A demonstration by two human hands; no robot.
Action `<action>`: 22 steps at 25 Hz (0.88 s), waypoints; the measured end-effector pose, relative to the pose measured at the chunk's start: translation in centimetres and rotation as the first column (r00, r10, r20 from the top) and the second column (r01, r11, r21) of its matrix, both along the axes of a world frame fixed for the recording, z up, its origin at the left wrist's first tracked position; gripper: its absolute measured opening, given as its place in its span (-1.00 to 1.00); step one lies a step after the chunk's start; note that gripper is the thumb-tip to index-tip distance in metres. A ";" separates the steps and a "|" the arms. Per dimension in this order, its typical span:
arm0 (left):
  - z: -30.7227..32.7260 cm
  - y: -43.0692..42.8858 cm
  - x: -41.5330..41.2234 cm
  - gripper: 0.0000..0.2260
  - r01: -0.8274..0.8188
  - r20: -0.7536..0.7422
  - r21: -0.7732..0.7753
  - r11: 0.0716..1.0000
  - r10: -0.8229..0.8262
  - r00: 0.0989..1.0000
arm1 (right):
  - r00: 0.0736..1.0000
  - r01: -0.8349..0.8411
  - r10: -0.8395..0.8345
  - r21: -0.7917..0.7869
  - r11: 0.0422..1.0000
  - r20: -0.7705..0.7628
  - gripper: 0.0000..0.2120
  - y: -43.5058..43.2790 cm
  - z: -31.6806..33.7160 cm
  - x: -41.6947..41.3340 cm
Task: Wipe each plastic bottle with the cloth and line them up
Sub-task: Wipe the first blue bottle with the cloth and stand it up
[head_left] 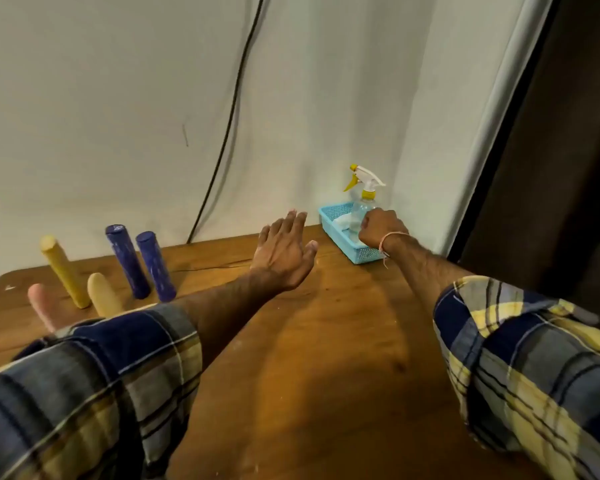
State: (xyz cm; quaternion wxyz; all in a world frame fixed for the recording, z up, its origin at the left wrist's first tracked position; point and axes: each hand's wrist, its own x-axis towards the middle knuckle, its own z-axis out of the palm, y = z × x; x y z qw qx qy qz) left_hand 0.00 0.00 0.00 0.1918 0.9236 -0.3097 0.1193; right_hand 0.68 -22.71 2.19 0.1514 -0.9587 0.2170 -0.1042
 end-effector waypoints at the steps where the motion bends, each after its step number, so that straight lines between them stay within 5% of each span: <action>1: -0.7 -0.3 1.1 -0.41 0.003 -0.013 0.005 1.000 -0.003 1.000 | 0.998 0.037 -0.038 -0.011 0.999 -0.047 -0.53 -0.5 -0.5 1.2; 10: -4.1 1.2 5.9 -0.43 0.001 -0.083 -0.004 1.000 -0.001 0.997 | 0.930 0.216 -0.226 -0.066 0.974 -0.291 -0.48 -2.6 -3.5 6.1; 15: -4.3 2.9 5.5 -0.43 0.013 -0.101 -0.042 0.999 -0.017 0.995 | 0.979 0.200 -0.184 0.249 0.948 -0.087 -0.56 -1.7 -1.6 5.5; 17: -3.6 4.2 4.3 -0.44 0.001 -0.115 -0.082 0.997 -0.010 0.993 | 0.961 0.195 -0.262 0.464 0.864 0.085 -0.50 -0.9 0.2 4.3; 19: -2.9 5.7 2.3 -0.46 -0.030 -0.141 -0.109 0.994 0.014 0.990 | 0.916 0.056 -0.301 0.658 0.751 0.265 -0.65 1.0 1.9 2.9; 22: -2.4 8.9 -1.1 -0.50 -0.097 -0.185 -0.129 0.987 0.072 0.980 | 0.894 -0.225 -0.276 0.887 0.402 0.352 -0.77 6.4 3.2 0.4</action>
